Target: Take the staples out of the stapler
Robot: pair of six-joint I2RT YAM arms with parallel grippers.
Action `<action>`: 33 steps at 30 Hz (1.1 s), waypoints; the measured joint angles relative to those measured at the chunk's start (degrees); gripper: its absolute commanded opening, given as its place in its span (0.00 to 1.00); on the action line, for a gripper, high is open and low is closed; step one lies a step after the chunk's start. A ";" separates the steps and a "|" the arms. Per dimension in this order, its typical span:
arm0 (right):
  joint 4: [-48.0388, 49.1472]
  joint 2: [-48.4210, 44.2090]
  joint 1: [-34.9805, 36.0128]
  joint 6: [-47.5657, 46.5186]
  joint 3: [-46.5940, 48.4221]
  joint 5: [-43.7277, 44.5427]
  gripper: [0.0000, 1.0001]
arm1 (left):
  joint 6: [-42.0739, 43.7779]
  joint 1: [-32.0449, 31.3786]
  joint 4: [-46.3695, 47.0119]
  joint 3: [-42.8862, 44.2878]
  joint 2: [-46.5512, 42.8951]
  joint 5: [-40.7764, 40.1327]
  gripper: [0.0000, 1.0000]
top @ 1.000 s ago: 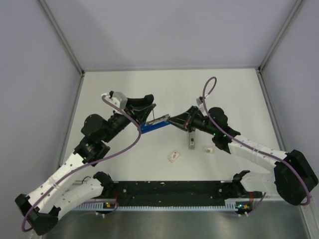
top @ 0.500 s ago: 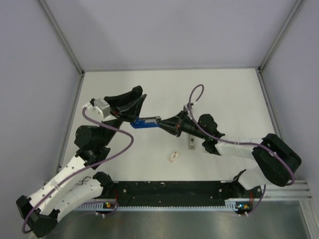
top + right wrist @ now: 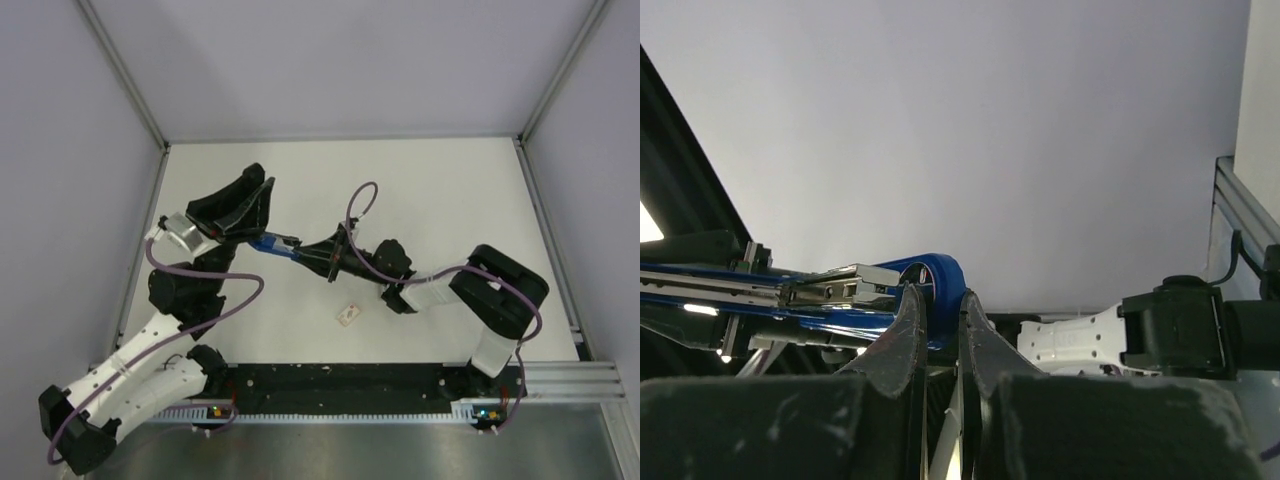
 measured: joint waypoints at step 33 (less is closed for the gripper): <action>-0.72 2.78 7.04 -6.05 0.74 -7.89 0.41 | 9.38 -2.10 10.62 0.96 7.91 -8.50 0.00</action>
